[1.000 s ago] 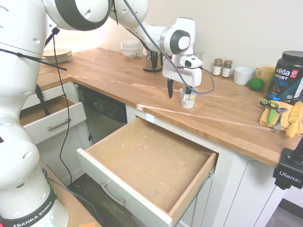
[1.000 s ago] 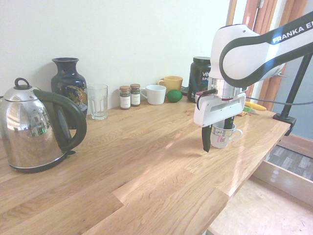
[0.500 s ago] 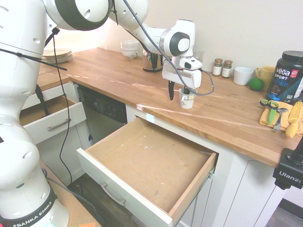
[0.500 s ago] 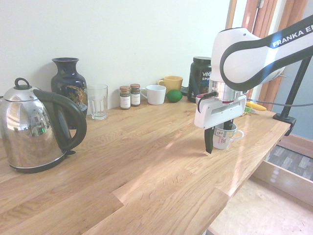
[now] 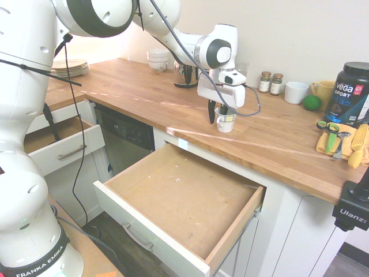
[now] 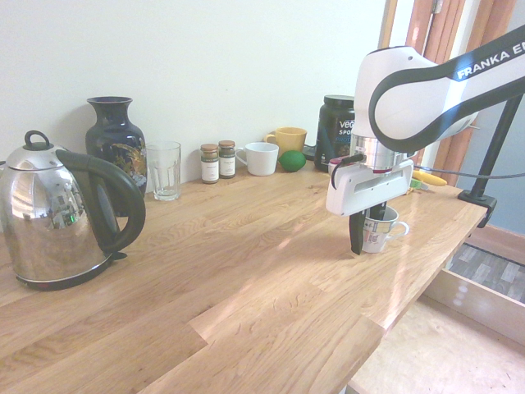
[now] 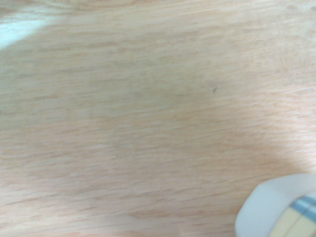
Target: Put cup in the drawer
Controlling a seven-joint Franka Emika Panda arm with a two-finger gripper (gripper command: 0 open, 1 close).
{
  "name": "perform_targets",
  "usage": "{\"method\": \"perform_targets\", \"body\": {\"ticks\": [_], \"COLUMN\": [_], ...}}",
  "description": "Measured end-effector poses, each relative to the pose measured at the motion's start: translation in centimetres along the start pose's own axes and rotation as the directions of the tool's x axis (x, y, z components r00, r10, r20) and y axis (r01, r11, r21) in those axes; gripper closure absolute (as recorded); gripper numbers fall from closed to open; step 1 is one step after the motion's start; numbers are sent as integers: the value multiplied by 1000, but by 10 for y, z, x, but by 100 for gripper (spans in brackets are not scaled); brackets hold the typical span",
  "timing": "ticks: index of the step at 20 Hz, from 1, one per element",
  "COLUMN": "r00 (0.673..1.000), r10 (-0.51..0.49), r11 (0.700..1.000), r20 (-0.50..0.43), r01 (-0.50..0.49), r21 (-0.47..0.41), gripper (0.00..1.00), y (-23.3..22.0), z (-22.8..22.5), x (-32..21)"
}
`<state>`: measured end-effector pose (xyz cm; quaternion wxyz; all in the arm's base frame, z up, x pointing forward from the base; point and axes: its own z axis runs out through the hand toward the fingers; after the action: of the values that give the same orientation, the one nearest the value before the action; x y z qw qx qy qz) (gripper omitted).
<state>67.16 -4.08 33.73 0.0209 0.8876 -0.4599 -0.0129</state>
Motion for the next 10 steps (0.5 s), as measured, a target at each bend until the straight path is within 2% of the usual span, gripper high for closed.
{"method": "perform_targets", "body": {"ticks": [10], "r00": [1000], "r10": [-2], "r11": [1000], "r20": [-5], "r01": [2], "r21": [7], "gripper": [100], "y": [-1], "z": [-4], "x": [-1]}}
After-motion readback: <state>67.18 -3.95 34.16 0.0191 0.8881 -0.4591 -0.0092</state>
